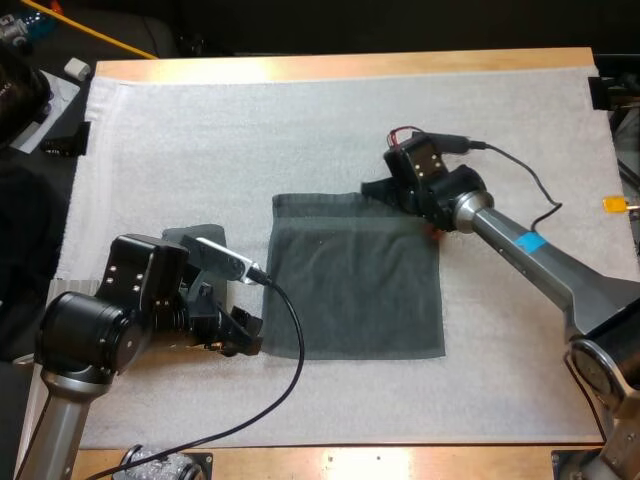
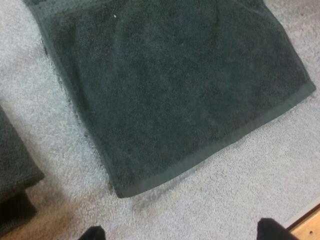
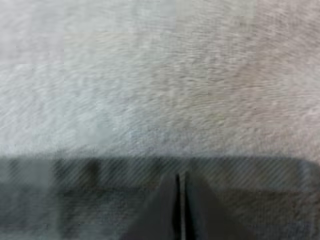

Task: Pick towel from pile, fold and stack

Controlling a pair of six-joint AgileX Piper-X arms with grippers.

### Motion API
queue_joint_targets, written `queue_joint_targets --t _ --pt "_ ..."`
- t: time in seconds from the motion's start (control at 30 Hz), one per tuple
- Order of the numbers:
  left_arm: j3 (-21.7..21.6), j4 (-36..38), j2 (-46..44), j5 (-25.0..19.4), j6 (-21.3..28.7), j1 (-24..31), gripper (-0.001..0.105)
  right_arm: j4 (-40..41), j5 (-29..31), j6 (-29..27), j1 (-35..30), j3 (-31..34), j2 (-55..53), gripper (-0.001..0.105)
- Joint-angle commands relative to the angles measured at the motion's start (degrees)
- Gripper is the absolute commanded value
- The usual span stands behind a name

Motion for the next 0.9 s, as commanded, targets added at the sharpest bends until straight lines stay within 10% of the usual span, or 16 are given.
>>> queue_joint_targets --t 0.0,0.87 --pt "-0.15 0.01 -0.27 0.31 -0.03 -0.08 0.058 1.97 -0.01 -3.01 0.75 -2.41 -2.39 0.0" --pt "-0.11 0.31 -0.6 1.0 -0.02 -0.06 0.058 30.75 1.45 -10.19 1.57 4.71 -33.73 0.0"
